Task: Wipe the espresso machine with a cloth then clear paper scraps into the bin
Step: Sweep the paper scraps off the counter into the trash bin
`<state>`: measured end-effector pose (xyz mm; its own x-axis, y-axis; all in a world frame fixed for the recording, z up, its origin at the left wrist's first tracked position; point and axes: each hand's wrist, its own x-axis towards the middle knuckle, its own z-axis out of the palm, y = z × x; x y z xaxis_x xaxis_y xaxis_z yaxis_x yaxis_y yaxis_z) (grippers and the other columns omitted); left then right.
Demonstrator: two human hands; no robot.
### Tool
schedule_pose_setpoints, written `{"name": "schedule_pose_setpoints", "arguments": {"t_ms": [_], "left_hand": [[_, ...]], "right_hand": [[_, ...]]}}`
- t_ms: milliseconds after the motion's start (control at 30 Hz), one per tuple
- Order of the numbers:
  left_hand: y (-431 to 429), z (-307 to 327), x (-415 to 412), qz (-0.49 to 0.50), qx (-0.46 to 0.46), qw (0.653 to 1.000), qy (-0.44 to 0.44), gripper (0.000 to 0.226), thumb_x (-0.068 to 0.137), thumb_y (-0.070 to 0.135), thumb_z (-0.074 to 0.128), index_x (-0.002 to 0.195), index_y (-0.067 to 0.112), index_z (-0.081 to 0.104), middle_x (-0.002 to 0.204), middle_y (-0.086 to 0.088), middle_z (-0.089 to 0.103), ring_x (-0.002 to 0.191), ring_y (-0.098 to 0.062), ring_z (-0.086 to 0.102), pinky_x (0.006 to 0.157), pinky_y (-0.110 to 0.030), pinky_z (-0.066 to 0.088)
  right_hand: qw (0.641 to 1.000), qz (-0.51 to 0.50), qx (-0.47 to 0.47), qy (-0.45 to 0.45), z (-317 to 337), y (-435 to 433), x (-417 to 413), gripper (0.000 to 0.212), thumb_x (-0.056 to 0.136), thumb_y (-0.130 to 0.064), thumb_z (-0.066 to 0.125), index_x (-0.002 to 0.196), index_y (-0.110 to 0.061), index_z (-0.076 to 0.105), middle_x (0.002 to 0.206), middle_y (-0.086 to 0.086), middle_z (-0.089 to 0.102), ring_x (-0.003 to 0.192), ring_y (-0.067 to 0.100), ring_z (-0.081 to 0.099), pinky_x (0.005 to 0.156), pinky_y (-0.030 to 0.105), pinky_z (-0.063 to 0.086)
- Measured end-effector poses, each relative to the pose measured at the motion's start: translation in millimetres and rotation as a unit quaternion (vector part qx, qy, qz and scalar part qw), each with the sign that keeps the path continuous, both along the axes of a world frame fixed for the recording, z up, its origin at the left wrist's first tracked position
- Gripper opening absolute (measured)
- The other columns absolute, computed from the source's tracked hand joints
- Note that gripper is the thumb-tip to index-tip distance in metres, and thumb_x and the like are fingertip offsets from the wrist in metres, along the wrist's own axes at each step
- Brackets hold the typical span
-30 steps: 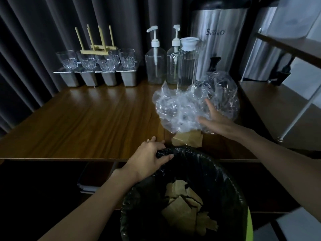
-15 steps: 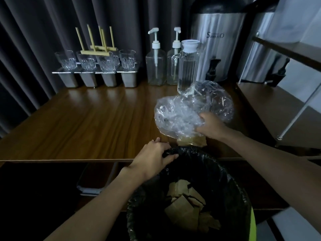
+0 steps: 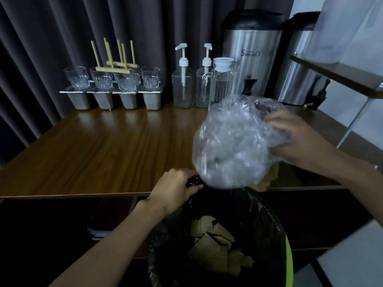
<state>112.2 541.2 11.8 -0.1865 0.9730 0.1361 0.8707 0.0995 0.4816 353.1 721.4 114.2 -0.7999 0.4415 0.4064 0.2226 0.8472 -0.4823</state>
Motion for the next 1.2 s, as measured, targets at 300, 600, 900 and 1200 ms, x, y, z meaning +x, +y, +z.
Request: {"name": "schedule_pose_setpoints", "arguments": {"t_ms": [300,600,900,1200], "left_hand": [[-1,-8,-8,0.032,0.009,0.994,-0.105,0.004,0.09,0.024,0.072,0.086,0.023,0.074,0.088,0.006,0.074,0.082,-0.009,0.069,0.077,-0.03,0.056],[6,-14,-7,0.041,0.022,0.992,-0.116,0.006,0.085,0.031,0.079,0.085,0.026,0.078,0.074,0.014,0.072,0.069,0.003,0.067,0.059,-0.012,0.049],[6,-18,-7,0.033,0.052,0.996,-0.071,0.015,0.087,0.034,0.076,0.095,0.021,0.079,0.086,0.011,0.076,0.077,0.002,0.068,0.07,-0.017,0.053],[9,-20,-11,0.023,0.062,0.996,-0.053,0.009,0.087,0.034,0.077,0.092,0.026,0.079,0.079,0.021,0.07,0.075,0.006,0.065,0.063,-0.008,0.041]], "right_hand": [[0.97,0.187,0.005,-0.158,-53,-87,11,0.029,0.089,-0.037,0.068,0.118,-0.037,0.064,0.123,-0.024,0.06,0.114,-0.008,0.055,0.098,0.019,0.045],[0.881,0.223,0.007,-0.418,-125,-111,-30,0.029,0.09,0.004,0.054,0.117,-0.006,0.061,0.124,0.009,0.057,0.112,0.021,0.055,0.087,0.032,0.045],[0.899,0.182,0.07,-0.393,-100,-118,-29,0.055,0.087,-0.029,0.057,0.14,-0.035,0.045,0.146,-0.016,0.038,0.134,0.008,0.023,0.116,0.047,0.012],[0.919,0.182,0.07,-0.341,-110,-147,-30,0.11,0.076,-0.083,0.049,0.145,-0.044,-0.027,0.156,-0.004,-0.035,0.137,0.016,-0.042,0.107,0.058,-0.022]]}}
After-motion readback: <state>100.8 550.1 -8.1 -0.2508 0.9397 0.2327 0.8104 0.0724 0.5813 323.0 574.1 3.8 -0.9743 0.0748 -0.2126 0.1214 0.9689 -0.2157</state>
